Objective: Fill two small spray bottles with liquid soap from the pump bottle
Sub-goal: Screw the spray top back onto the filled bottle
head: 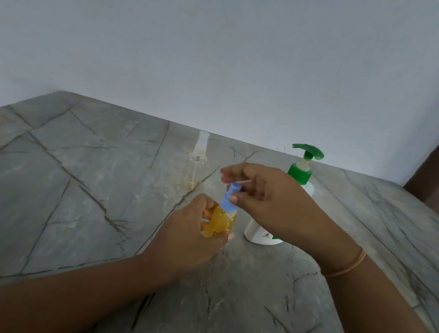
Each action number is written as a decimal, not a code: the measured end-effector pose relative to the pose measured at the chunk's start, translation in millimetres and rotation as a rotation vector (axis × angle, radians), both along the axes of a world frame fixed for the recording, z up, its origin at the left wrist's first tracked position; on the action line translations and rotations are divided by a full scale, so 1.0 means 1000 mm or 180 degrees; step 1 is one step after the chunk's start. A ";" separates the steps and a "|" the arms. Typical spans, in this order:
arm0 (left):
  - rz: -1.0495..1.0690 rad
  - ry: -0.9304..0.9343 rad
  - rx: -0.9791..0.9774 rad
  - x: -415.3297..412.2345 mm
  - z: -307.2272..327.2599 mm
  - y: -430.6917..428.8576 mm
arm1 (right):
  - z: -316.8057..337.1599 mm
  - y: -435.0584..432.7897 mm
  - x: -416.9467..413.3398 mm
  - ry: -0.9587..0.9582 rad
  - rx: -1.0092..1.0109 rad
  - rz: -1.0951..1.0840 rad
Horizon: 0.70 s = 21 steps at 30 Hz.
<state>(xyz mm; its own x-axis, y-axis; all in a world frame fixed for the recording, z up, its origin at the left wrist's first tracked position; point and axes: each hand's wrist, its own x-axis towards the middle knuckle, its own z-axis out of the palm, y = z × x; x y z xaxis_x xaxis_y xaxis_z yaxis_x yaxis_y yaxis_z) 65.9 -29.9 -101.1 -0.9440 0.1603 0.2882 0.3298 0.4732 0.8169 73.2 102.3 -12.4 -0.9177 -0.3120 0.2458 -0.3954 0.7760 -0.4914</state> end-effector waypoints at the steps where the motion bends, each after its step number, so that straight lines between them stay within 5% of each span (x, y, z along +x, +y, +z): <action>1: 0.0021 -0.0005 0.0014 0.000 0.000 0.000 | -0.002 0.000 -0.001 0.0096 0.0026 -0.0001; 6: 0.0070 -0.0120 -0.0132 -0.005 0.002 -0.001 | -0.011 -0.005 -0.005 0.0510 0.0039 -0.0454; 12: 0.0114 -0.0315 -0.0154 -0.008 0.001 -0.001 | -0.009 0.002 -0.003 -0.0187 -0.0277 0.0014; 17: 0.0130 -0.0309 -0.0128 -0.008 0.002 0.000 | -0.024 -0.004 -0.006 0.0293 -0.0389 -0.0377; 21: 0.0055 -0.0144 -0.0053 -0.004 0.001 -0.002 | -0.024 0.003 -0.007 -0.0410 -0.0773 0.0120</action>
<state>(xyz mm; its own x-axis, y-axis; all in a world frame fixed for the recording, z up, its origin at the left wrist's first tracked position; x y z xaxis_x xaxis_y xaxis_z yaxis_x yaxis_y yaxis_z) 61.9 -31.9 -100.0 -0.9587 0.1483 0.2427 0.2844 0.4922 0.8227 66.7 105.5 -36.7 -0.9351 -0.2928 0.1995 -0.3439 0.6151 -0.7095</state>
